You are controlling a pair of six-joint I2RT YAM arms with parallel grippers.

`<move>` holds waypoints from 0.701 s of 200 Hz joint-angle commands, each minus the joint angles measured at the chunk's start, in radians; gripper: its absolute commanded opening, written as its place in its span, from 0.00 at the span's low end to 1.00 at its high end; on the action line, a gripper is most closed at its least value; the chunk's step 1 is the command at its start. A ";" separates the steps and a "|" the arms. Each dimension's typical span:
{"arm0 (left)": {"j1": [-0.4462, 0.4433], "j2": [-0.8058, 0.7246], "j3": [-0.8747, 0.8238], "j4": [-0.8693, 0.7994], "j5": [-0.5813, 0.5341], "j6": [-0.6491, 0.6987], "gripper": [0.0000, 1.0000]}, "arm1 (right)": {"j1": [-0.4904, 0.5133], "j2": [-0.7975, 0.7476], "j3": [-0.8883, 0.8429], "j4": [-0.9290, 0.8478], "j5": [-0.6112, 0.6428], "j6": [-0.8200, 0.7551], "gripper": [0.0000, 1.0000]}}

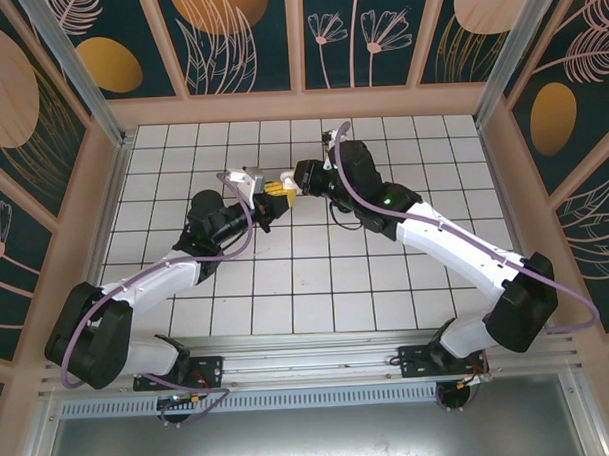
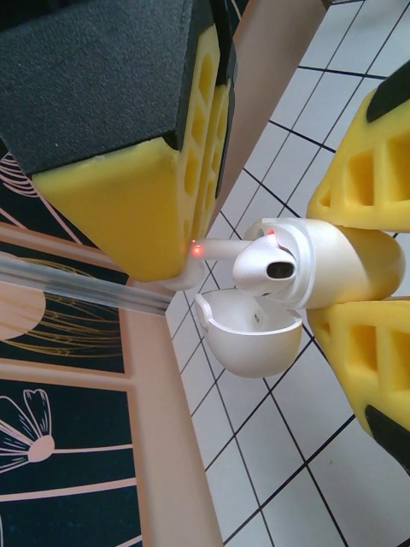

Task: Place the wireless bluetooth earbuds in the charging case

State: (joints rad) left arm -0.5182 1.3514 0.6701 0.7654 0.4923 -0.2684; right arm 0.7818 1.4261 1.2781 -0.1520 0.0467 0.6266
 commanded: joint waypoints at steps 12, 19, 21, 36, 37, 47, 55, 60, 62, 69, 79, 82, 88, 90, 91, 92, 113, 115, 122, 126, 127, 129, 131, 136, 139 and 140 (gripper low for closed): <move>-0.006 -0.007 0.031 0.041 0.008 -0.016 0.00 | 0.017 0.013 -0.010 0.032 -0.027 -0.013 0.19; -0.006 -0.006 0.031 0.041 0.008 -0.017 0.00 | 0.020 0.012 -0.008 0.030 -0.027 -0.014 0.19; -0.006 -0.006 0.031 0.041 0.008 -0.017 0.00 | 0.021 0.012 -0.008 0.027 -0.027 -0.014 0.19; -0.006 -0.007 0.032 0.041 0.007 -0.016 0.00 | 0.026 0.016 -0.005 0.012 -0.027 -0.021 0.19; -0.005 -0.007 0.032 0.041 0.007 -0.017 0.00 | 0.028 0.016 -0.003 0.008 -0.027 -0.022 0.19; -0.005 -0.006 0.031 0.043 0.008 -0.017 0.00 | 0.034 0.019 0.005 -0.012 -0.023 -0.029 0.19; -0.006 -0.006 0.031 0.043 0.007 -0.017 0.00 | 0.040 0.022 0.010 -0.028 -0.016 -0.035 0.19; -0.006 -0.008 0.031 0.043 0.007 -0.016 0.00 | 0.043 0.024 0.012 -0.038 -0.012 -0.040 0.19; -0.005 -0.008 0.031 0.043 0.007 -0.017 0.00 | 0.045 0.024 0.013 -0.041 -0.010 -0.042 0.19; -0.006 -0.008 0.030 0.044 0.005 -0.017 0.00 | 0.049 0.027 0.014 -0.054 -0.003 -0.046 0.19; -0.006 -0.008 0.030 0.045 0.005 -0.017 0.00 | 0.052 0.029 0.017 -0.069 0.001 -0.049 0.19; -0.006 -0.009 0.030 0.045 0.006 -0.016 0.00 | 0.053 0.030 0.016 -0.072 0.001 -0.051 0.19; -0.006 -0.008 0.030 0.044 0.005 -0.016 0.00 | 0.053 0.033 0.018 -0.081 -0.001 -0.050 0.20; -0.006 -0.008 0.030 0.044 0.006 -0.017 0.00 | 0.053 0.033 0.019 -0.083 -0.001 -0.050 0.20; -0.006 -0.008 0.030 0.044 0.005 -0.017 0.00 | 0.053 0.034 0.019 -0.084 -0.001 -0.050 0.20; -0.005 -0.008 0.030 0.044 0.006 -0.016 0.00 | 0.053 0.035 0.019 -0.085 -0.001 -0.050 0.20; -0.006 -0.009 0.033 0.045 0.008 -0.015 0.00 | 0.053 0.040 0.031 -0.103 -0.001 -0.050 0.25; -0.006 -0.009 0.032 0.045 0.009 -0.015 0.00 | 0.053 0.038 0.032 -0.104 -0.001 -0.050 0.26; -0.005 -0.008 0.033 0.045 0.009 -0.013 0.00 | 0.053 0.039 0.036 -0.106 0.001 -0.051 0.27; -0.005 -0.008 0.033 0.044 0.009 -0.013 0.00 | 0.053 0.037 0.040 -0.106 0.002 -0.052 0.27; -0.006 -0.008 0.033 0.044 0.009 -0.012 0.00 | 0.053 0.037 0.041 -0.106 0.003 -0.052 0.27; -0.006 -0.008 0.033 0.043 0.009 -0.013 0.00 | 0.053 0.036 0.042 -0.107 0.004 -0.053 0.27; -0.006 -0.009 0.034 0.043 0.010 -0.013 0.00 | 0.053 0.035 0.043 -0.109 0.005 -0.054 0.28; -0.005 -0.008 0.034 0.043 0.010 -0.014 0.00 | 0.053 0.033 0.048 -0.110 0.008 -0.055 0.28; -0.005 -0.008 0.034 0.042 0.011 -0.013 0.00 | 0.053 0.031 0.052 -0.110 0.009 -0.058 0.29; -0.006 -0.008 0.035 0.042 0.012 -0.012 0.00 | 0.053 0.030 0.054 -0.111 0.010 -0.058 0.29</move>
State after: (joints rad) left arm -0.5182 1.3514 0.6708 0.7513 0.4889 -0.2691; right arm 0.8120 1.4487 1.2922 -0.2081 0.0647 0.5842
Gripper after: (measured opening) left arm 0.143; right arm 0.276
